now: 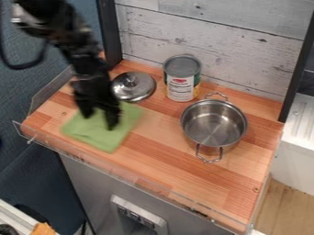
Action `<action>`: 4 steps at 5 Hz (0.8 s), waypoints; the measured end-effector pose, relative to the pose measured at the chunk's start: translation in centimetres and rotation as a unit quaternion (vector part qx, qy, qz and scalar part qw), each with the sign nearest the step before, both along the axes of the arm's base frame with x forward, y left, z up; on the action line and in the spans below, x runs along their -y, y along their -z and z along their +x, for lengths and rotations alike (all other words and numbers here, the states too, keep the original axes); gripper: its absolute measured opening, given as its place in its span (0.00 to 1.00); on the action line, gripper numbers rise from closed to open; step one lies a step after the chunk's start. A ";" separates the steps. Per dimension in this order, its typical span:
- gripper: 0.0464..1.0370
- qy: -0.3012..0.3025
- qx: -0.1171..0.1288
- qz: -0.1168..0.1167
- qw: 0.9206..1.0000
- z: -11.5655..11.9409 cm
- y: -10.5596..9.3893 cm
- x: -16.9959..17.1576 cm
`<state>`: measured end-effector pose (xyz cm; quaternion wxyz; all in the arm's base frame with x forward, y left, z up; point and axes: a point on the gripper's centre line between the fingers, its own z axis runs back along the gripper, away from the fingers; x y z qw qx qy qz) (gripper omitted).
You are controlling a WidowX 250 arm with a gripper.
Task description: Move the green cloth to the centre of the table
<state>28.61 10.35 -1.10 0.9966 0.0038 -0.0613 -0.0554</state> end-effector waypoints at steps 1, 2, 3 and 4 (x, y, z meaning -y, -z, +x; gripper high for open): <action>0.96 0.043 0.001 -0.020 0.999 1.4 0.0 4.7; 0.96 0.072 0.004 -0.028 0.997 2.5 0.0 8.6; 0.96 0.072 -0.009 -0.026 0.997 2.2 -0.1 10.1; 0.96 0.046 -0.028 -0.023 0.998 0.4 -0.4 10.3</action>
